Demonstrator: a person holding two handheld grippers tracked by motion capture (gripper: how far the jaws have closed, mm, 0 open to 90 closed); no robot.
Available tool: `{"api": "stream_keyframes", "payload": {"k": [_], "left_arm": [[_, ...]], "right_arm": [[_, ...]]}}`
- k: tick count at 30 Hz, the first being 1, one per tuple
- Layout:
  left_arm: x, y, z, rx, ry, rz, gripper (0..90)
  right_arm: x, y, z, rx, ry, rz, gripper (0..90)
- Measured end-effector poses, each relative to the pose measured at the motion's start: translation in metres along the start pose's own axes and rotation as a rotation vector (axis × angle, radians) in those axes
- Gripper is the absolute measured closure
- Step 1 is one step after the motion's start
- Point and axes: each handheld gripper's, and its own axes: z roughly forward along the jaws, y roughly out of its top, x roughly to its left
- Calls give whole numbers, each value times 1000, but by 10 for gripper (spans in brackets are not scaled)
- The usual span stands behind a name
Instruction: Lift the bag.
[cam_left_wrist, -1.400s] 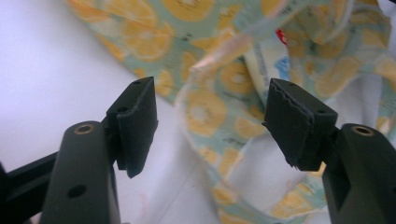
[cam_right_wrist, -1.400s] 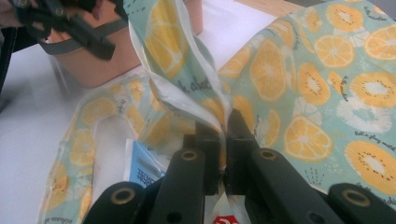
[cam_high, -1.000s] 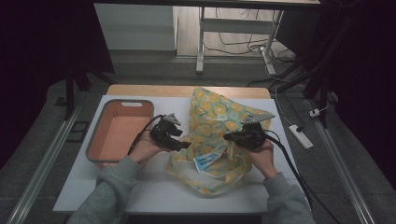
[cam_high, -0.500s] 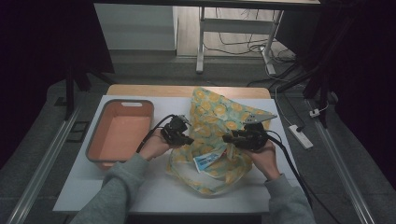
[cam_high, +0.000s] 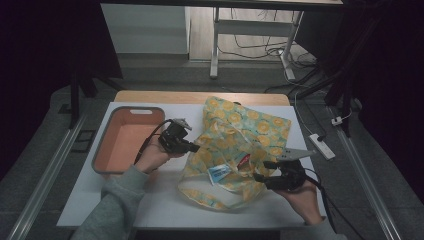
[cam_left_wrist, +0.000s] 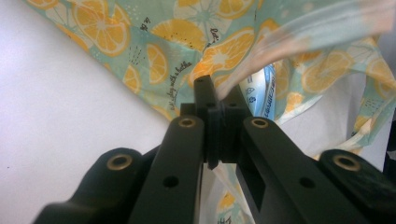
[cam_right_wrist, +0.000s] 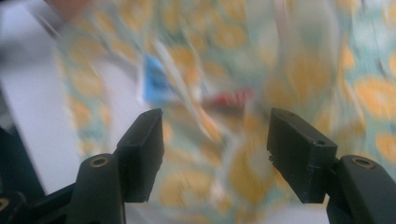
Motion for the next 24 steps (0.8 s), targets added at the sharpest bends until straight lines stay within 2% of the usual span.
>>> {"api": "stream_keyframes", "payload": {"k": [2,6,7,9,11,13,14,16,20,22,24], "left_arm": [[1,-1,0,0,-1,-3,891],[5,-4,2,5,-1,-13,891],[6,-4,2,8,-1,-14,891],[7,-6,3,10,-1,-20,892],[8,-6,2,11,-2,-23,892],[8,-7,2,9,-8,-25,892],[8,-7,2,7,-9,-27,892],[8,-8,2,14,-7,-26,892],[8,-12,0,15,-14,-35,892],[9,-15,-2,17,-17,-38,892],[10,-17,-4,16,-21,-42,892]], "right_arm": [[1,-11,3,25,-20,20,366],[3,-22,5,82,-84,-12,364],[2,-24,5,93,-96,-7,361],[-2,-30,6,87,-108,30,359],[-6,-36,13,110,-106,66,364],[-8,-42,24,159,-132,41,425],[-9,-44,29,180,-126,31,479],[-10,-43,35,201,-81,38,583],[-7,-38,36,198,-79,4,805],[-6,-37,36,206,-80,-13,847],[-5,-35,33,190,-71,-19,871]]}}
